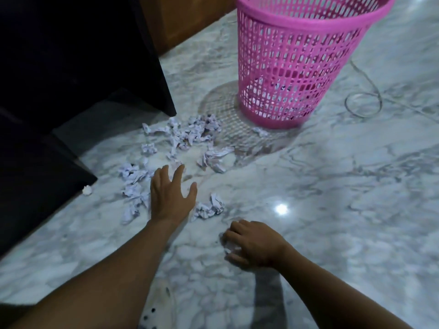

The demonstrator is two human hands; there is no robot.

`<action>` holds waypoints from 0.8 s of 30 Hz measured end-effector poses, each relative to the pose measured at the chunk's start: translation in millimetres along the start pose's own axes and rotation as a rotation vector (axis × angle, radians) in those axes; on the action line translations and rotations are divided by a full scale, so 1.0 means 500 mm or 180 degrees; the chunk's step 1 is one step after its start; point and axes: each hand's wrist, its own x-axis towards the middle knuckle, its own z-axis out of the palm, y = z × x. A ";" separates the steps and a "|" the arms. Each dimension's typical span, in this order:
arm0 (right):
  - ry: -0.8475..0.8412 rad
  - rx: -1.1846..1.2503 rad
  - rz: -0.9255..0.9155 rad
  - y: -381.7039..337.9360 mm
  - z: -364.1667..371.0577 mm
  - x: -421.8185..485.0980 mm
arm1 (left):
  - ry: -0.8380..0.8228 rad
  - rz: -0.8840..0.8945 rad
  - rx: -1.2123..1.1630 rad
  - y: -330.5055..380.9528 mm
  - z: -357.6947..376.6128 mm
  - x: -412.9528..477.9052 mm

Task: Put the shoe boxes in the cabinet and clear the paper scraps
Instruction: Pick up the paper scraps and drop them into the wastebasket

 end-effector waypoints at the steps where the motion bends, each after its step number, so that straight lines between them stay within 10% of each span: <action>1: 0.0040 -0.0057 -0.0047 0.001 0.010 0.003 | -0.0003 -0.0099 -0.0003 -0.009 0.002 -0.010; 6: -0.0007 0.0291 0.0490 0.008 -0.002 0.028 | 0.0109 -0.0423 -0.0073 -0.061 0.014 -0.042; 13: 0.1261 0.0793 0.1508 -0.013 -0.016 0.143 | 0.0407 -0.0934 -0.0025 -0.116 0.032 -0.059; 20: 0.0600 0.0180 0.0807 -0.044 0.035 0.228 | 0.0542 -0.1429 -0.0252 -0.158 0.031 -0.047; 24: 0.1114 0.0278 0.0423 -0.043 0.063 0.234 | 0.0426 -0.1422 -0.0357 -0.169 0.030 -0.030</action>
